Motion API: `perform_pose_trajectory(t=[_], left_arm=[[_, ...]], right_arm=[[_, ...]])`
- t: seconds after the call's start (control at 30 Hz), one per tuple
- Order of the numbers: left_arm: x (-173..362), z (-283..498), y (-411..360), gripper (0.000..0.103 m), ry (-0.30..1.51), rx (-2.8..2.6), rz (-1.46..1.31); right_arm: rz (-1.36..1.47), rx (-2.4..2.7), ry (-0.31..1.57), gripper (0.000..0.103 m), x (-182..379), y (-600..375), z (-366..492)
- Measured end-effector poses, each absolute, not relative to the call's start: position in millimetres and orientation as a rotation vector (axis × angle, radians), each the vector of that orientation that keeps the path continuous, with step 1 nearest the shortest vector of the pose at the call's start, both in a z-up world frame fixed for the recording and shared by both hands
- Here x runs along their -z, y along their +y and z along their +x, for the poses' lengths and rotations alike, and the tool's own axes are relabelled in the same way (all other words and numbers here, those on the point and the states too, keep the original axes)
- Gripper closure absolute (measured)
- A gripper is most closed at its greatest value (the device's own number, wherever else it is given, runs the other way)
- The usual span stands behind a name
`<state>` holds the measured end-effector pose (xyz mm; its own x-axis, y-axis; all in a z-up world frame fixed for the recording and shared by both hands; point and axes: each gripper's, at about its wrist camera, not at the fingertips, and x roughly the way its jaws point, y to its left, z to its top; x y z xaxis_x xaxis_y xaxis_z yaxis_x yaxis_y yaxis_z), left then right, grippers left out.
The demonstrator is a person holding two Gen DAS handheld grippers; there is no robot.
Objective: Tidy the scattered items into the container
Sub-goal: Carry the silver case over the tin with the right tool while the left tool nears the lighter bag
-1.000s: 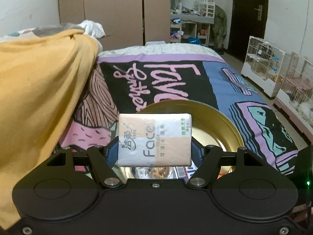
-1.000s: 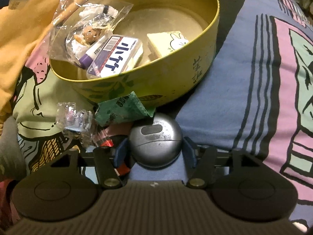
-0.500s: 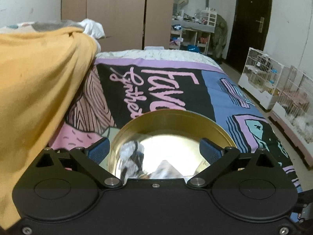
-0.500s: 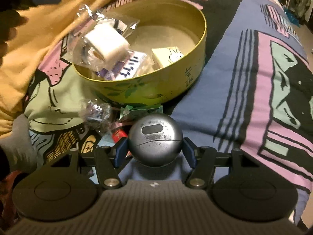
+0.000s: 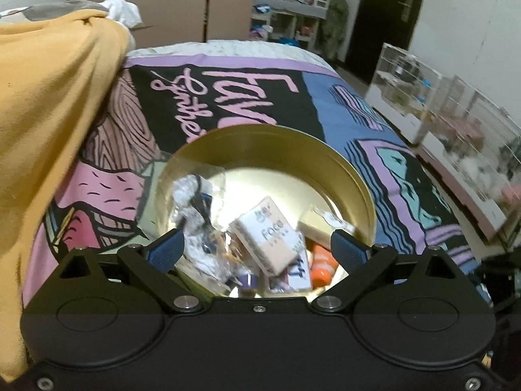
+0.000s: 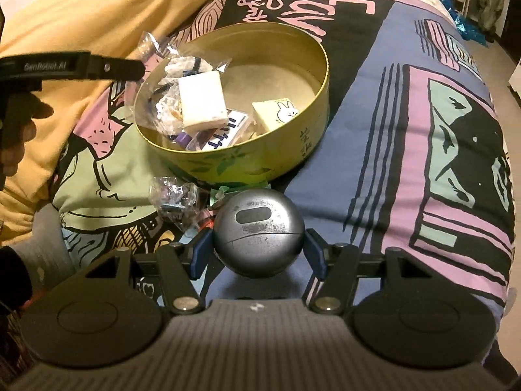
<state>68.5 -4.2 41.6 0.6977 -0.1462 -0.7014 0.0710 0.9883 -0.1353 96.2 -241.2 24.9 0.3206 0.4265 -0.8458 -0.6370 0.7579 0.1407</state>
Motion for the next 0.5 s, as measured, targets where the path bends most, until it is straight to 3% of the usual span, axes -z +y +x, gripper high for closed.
perform_pose_trajectory(t=[0.5], left_arm=[[-15.3,48.7,-30.8,0.007,0.880,0.227,-0.018]], right_arm=[[-0.223,-0.673,0.988,0.040,-47.6,-248.9,86.9]])
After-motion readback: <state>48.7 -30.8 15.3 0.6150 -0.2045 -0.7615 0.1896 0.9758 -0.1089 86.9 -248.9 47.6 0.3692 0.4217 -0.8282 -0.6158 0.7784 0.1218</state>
